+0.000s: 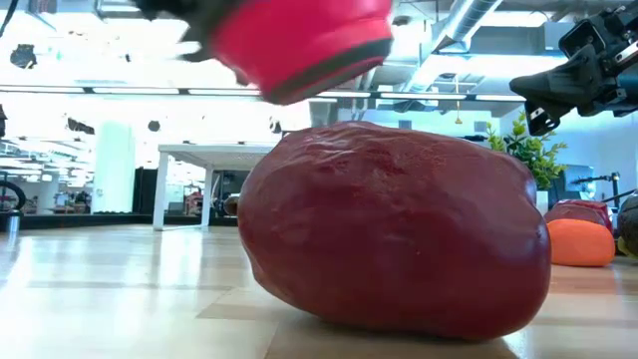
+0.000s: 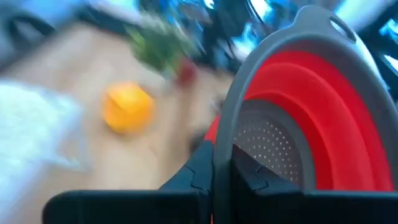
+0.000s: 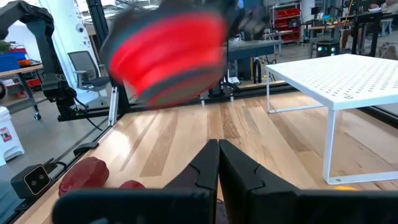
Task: Pick & Place Fruit
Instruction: Put the red strainer bowl on the shelf
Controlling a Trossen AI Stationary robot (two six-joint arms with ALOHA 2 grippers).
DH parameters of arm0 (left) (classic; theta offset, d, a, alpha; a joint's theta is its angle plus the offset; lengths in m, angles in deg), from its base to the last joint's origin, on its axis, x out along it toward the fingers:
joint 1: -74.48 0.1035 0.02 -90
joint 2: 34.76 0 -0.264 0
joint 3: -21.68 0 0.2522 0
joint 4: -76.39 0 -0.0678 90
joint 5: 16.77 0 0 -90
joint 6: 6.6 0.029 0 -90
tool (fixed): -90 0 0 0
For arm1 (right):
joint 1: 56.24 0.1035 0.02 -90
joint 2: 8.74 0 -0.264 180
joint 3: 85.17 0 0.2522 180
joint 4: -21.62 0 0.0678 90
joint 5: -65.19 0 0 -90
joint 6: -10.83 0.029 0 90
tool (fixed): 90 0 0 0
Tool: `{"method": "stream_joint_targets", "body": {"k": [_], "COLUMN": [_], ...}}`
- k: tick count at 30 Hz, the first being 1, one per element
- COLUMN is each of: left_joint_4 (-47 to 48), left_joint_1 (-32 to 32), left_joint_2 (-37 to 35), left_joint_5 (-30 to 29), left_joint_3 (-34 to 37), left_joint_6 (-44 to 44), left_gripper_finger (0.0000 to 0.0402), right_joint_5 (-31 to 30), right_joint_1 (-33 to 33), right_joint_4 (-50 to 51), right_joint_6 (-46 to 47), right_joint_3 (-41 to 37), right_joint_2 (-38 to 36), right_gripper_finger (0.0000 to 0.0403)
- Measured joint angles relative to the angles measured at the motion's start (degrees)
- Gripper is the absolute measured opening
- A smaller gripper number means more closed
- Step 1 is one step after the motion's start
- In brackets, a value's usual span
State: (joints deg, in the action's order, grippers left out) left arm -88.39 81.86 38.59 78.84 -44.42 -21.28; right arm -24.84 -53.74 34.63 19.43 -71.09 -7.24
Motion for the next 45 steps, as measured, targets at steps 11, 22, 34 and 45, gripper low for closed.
{"method": "stream_joint_targets", "body": {"k": [11, 22, 34, 45], "left_joint_4": [15.27, 23.57, 23.64, 22.02], "left_joint_1": [24.67, 36.22, 37.21, 37.29], "left_joint_2": [14.79, 24.65, 25.54, 25.54], "left_joint_5": [0.41, 7.36, 9.81, 9.34], "left_joint_3": [-26.74, -37.15, -35.69, -34.97], "left_joint_6": [9.95, 8.16, 6.72, 6.84], "left_gripper_finger": [0.0015, 0.0013, 0.0022, 0.0028], "right_joint_5": [0.0, 0.0, 0.0, 0.0], "right_joint_1": [-0.02, -0.02, -0.02, -0.01], "right_joint_4": [0.02, 0.04, 0.04, 0.04], "right_joint_6": [0.0, 0.0, 0.02, 0.0], "right_joint_3": [-0.02, -0.01, 0.0, -0.01], "right_joint_2": [0.0, 0.0, 0.0, 0.0], "right_gripper_finger": [0.0006, 0.0006, 0.0006, 0.0006]}}
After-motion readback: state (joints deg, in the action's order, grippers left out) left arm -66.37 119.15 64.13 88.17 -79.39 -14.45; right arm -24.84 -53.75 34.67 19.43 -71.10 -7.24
